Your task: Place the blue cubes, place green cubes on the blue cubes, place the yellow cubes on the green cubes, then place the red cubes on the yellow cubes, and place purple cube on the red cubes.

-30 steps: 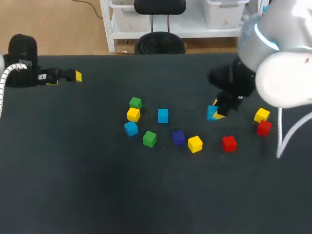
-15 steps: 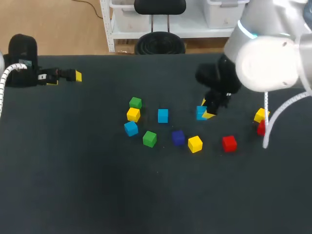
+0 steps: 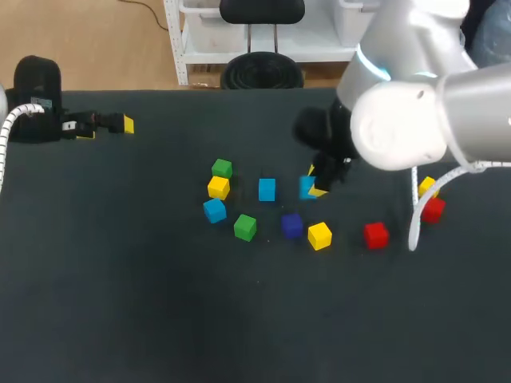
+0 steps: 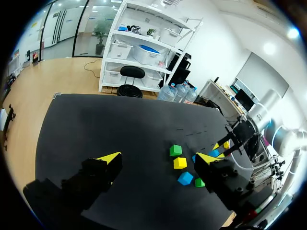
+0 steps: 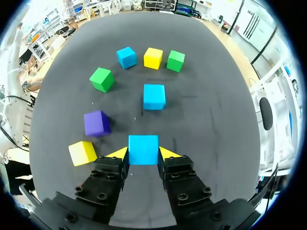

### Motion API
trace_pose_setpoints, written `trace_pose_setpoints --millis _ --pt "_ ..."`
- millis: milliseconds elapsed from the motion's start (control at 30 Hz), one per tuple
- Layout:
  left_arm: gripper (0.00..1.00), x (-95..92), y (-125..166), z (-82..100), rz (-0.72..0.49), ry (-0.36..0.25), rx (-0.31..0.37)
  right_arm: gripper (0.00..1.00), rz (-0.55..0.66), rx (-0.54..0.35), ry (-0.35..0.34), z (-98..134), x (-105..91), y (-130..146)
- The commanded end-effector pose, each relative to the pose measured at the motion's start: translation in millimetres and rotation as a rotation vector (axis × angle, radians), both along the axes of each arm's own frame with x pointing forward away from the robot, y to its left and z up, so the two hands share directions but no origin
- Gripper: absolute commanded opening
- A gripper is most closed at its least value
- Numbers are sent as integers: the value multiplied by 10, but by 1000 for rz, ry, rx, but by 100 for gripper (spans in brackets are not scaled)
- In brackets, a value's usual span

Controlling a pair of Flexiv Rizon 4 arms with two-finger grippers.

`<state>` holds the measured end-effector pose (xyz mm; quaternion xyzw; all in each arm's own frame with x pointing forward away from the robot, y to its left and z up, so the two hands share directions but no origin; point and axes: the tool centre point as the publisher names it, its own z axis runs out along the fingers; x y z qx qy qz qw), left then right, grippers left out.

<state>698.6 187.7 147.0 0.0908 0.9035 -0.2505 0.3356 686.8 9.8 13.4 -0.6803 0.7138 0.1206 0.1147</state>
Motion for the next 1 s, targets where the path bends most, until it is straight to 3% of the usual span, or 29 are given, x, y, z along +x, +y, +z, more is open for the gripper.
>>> trace_pose_setpoints --millis 33,1000 --pt "100 3 -18 19 5 8 9 0 -7 -3 -10 -20 -49 53" --pt "100 3 -18 19 5 8 9 0 -6 9 -15 -138 94 274"
